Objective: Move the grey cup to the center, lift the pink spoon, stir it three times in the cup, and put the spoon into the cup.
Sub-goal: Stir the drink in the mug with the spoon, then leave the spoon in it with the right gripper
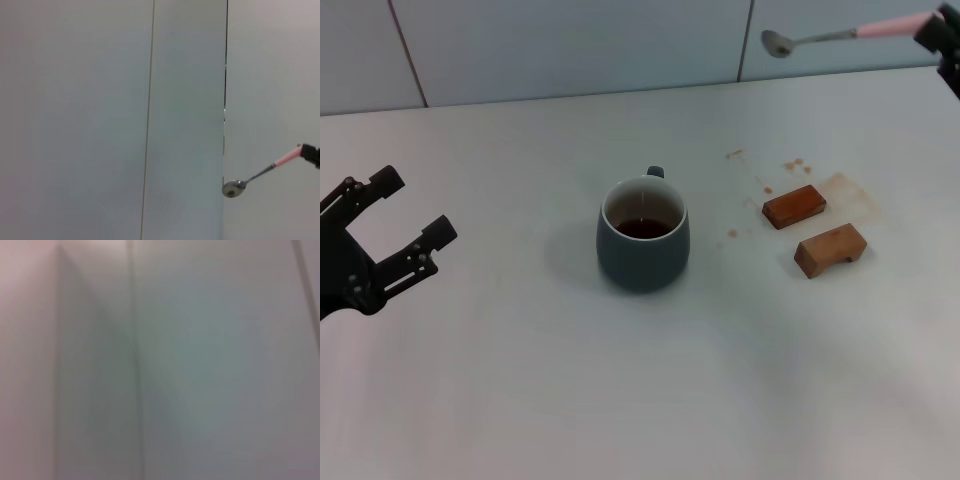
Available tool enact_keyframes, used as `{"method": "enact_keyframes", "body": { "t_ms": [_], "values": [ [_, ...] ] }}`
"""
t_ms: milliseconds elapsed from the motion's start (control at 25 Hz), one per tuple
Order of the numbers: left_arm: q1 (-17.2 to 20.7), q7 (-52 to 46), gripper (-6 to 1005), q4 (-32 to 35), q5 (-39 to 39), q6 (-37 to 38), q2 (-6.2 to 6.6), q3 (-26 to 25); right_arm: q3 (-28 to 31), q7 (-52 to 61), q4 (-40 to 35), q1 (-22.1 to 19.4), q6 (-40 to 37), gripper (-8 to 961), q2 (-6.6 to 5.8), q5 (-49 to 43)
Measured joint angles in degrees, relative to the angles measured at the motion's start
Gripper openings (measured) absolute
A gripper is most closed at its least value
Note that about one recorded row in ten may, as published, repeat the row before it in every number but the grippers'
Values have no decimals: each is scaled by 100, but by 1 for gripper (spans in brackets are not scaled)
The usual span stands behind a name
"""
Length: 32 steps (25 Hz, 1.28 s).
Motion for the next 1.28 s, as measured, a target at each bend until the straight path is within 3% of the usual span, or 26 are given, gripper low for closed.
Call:
{"method": "enact_keyframes", "body": {
  "t_ms": [280,480,640,680,760,960,1040,1280],
  "values": [
    [-5,7,859,-66,-55,-15,-7,1,-667,1148,-1021,497,-18,104,-5,63],
    [-7,10,859,-96,-84,-2,-10,1,-1496,2450,-1993,765,5,104,33,94],
    [-30,21,859,-148,-85,9,-11,1,-2565,4056,-3496,767,178,104,70,43],
    [-30,21,859,-148,-85,9,-11,1,-2565,4056,-3496,767,178,105,70,43],
    [-31,25,859,-148,-85,11,-11,6,-3152,4957,-4203,764,393,105,5,-161],
    [-26,63,859,-158,-85,20,-11,31,-3607,5841,-4621,1021,493,104,-97,-819],
    [-23,76,859,-199,-84,29,-11,34,-3818,6198,-4646,1284,504,104,-111,-1323],
    [-25,86,859,-215,-82,38,-11,36,-4321,6535,-4566,1566,742,105,-115,-1725]
  ]
}}
